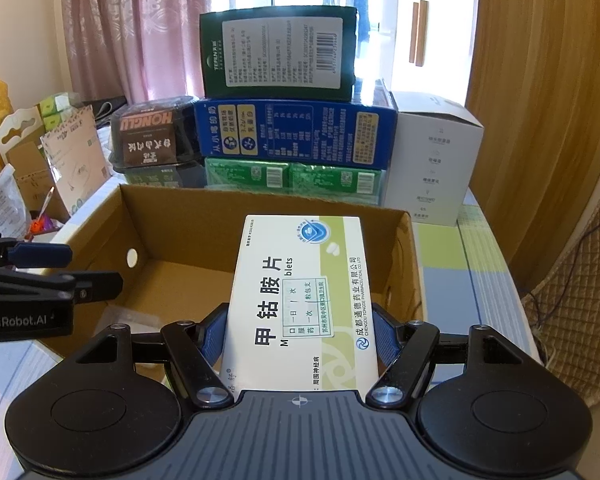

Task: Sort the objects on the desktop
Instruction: 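Lower the toothpick case into the cardboard box and open the left tool, then open the right tool over the box while the left tool withdraws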

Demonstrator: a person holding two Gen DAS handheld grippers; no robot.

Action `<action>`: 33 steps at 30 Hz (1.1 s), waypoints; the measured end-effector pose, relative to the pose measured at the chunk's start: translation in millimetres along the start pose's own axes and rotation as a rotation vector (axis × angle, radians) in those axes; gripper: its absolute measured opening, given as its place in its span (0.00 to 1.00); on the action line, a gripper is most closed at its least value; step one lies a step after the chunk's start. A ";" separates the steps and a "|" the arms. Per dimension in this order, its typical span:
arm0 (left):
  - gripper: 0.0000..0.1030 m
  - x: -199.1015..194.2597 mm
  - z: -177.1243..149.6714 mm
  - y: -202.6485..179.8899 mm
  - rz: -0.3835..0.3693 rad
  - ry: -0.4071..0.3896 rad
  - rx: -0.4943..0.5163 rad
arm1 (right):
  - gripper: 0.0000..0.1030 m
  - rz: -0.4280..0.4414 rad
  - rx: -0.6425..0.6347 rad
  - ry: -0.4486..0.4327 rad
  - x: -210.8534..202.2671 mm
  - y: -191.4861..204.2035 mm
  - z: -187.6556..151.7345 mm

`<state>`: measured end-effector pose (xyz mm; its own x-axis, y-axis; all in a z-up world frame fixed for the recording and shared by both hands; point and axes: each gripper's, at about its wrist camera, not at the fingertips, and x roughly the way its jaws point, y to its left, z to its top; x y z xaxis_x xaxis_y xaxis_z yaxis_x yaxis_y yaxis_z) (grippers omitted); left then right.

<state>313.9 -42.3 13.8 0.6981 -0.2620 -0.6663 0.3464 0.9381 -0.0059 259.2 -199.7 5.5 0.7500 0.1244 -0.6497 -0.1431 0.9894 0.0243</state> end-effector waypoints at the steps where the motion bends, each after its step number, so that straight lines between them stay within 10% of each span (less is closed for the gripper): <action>1: 0.57 -1.1 -0.1 0.9 0.000 -0.001 -0.001 | 0.66 0.011 0.004 -0.010 0.0 0.8 1.5; 21: 0.66 -48.8 -19.5 1.5 0.024 -0.010 -0.015 | 0.84 0.000 0.030 -0.061 -56.1 -13.2 -8.1; 33: 0.91 -119.9 -53.5 -1.2 0.056 -0.013 -0.030 | 0.98 0.028 0.045 -0.084 -129.6 -1.6 -35.3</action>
<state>196.3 0.1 53.8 0.7241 -0.2120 -0.6563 0.2878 0.9577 0.0081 139.4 -220.0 62.8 0.7978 0.1562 -0.5823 -0.1372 0.9875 0.0770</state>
